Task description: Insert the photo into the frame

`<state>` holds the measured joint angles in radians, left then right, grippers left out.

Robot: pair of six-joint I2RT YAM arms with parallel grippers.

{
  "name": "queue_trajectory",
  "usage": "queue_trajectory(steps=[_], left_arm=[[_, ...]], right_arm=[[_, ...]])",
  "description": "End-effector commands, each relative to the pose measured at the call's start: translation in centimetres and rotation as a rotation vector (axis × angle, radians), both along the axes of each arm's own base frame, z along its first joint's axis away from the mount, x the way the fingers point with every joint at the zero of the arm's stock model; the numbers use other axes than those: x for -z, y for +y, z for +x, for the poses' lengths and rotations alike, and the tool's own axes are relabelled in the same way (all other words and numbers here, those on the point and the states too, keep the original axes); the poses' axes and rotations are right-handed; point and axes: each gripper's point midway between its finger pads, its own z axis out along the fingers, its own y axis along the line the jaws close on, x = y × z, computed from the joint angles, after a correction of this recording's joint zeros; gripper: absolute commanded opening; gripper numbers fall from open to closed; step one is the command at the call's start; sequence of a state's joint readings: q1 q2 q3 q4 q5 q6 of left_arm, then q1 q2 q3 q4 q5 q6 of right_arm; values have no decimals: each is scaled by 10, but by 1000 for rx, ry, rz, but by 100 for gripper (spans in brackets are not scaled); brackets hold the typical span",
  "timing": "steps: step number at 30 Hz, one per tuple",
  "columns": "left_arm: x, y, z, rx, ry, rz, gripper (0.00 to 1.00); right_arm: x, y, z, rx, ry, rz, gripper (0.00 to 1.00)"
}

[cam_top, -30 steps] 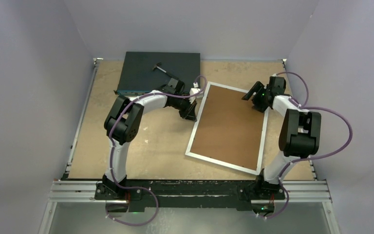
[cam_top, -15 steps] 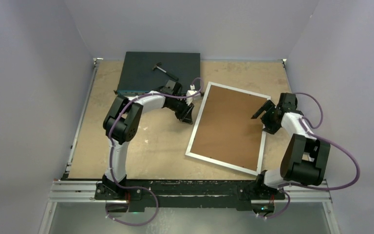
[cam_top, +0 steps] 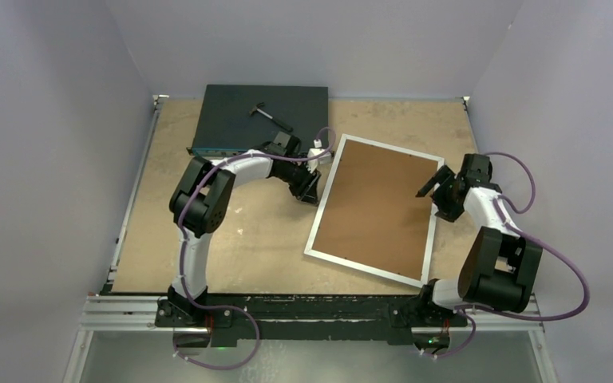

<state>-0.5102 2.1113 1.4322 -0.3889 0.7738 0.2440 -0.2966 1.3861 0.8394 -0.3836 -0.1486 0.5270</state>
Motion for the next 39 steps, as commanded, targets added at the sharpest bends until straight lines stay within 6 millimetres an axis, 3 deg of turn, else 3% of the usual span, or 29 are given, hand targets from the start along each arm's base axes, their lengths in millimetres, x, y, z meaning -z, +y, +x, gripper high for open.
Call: queue_trajectory(steps=[1, 7, 12, 19, 25, 29, 34, 39], left_arm=[[-16, -15, -10, 27, 1, -47, 32], [-12, -17, -10, 28, -4, -41, 33], [-6, -16, -7, 21, -6, -19, 31], [-56, -18, 9, -10, -94, -68, 37], [-67, -25, 4, -20, -48, -125, 54], [-50, -27, 3, -30, -26, -107, 55], [-13, -28, -1, -31, 13, -48, 48], [10, -25, -2, -39, 36, -11, 40]], right_arm=[[13, 7, -13, -50, 39, 23, 80], [22, 7, -13, -56, 50, 24, 79], [18, 3, -6, -44, 29, 12, 76], [7, 4, -2, -45, 12, 19, 76], [16, 9, -7, -57, 21, 41, 76], [13, 9, -6, -55, 14, 39, 76], [8, 10, -3, -51, -1, 46, 76], [-9, 6, 5, -27, -36, 33, 76]])
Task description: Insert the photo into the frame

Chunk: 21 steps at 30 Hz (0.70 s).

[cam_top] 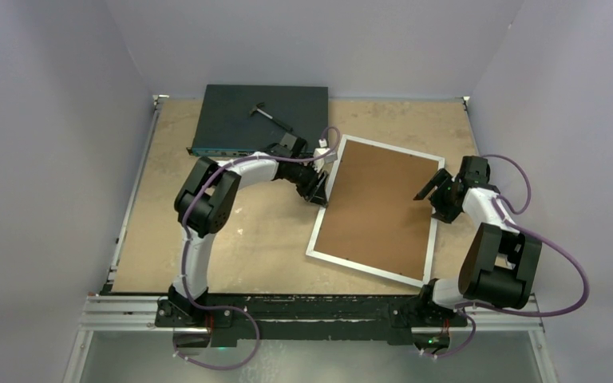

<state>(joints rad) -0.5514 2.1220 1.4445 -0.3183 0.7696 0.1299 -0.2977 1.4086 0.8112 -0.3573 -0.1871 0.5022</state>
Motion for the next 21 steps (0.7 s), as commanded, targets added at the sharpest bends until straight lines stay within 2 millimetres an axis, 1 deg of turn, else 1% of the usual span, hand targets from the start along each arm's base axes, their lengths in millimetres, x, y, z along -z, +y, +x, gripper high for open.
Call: queue_trajectory(steps=[1, 4, 6, 10, 13, 21], left_arm=[[20, -1, 1, -11, 14, 26, 39], [28, 2, 3, -24, 8, 52, 31], [29, 4, 3, -29, 4, 58, 26], [35, 7, 3, -39, -3, 82, 22], [36, 9, 2, -43, -7, 86, 22], [36, 9, 1, -43, -9, 85, 21]], right_arm=[[-24, -1, 10, 15, -57, 7, 76], [-30, -5, 12, 29, -66, -9, 76], [-33, -10, 12, 41, -69, -27, 76], [-36, -19, 14, 60, -78, -55, 76], [-32, -18, 14, 51, -69, -47, 76], [-6, -10, 4, 12, -11, -14, 77]])
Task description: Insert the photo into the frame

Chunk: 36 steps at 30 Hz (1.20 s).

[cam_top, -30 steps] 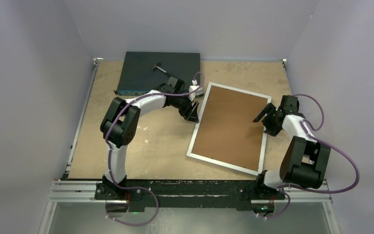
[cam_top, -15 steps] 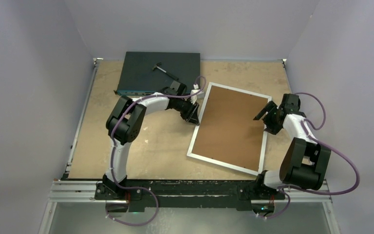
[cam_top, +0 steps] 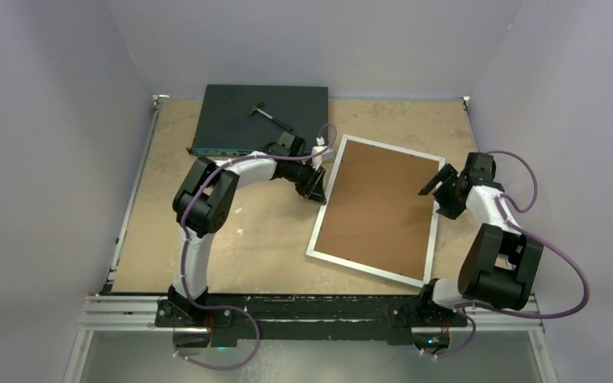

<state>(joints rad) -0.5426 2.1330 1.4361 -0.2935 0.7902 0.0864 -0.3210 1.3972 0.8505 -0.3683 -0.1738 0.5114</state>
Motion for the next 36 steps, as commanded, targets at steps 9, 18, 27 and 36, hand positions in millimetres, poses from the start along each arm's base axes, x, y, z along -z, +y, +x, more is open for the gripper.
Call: queue_trajectory(steps=[9, 18, 27, 36], left_arm=[[28, 7, 3, -18, -60, 93, 20], [25, 7, 3, -13, -70, 91, 18], [26, 8, 3, -9, -69, 93, 16], [24, 7, 3, -6, -71, 88, 15]], right_arm=[[19, -4, -8, -14, 48, -26, 76], [32, -1, -14, -9, 68, -12, 75], [40, 5, -20, -18, 93, 17, 73], [34, 7, -30, -9, 118, 13, 73]])
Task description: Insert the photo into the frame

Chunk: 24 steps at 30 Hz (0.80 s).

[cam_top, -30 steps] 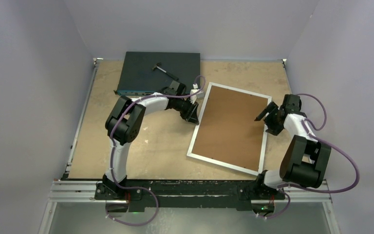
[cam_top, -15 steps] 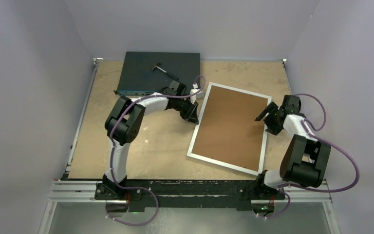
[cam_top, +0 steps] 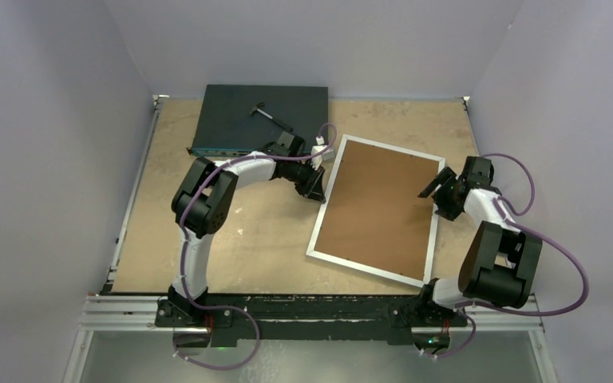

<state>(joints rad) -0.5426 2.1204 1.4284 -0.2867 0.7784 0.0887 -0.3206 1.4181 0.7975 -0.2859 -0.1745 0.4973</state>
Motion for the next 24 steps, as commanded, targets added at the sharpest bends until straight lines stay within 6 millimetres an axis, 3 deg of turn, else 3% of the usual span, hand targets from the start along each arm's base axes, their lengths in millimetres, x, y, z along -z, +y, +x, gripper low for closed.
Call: queue_trajectory(steps=[1, 10, 24], left_arm=[[26, 6, 2, -2, -53, 85, 15], [26, 6, 2, -2, -54, 80, 14], [26, 5, 1, -1, -54, 76, 13]], right_arm=[[18, 9, -31, 0, 129, 25, 73], [8, 14, -35, -17, 127, 34, 74], [17, 17, -34, -25, 139, 43, 74]])
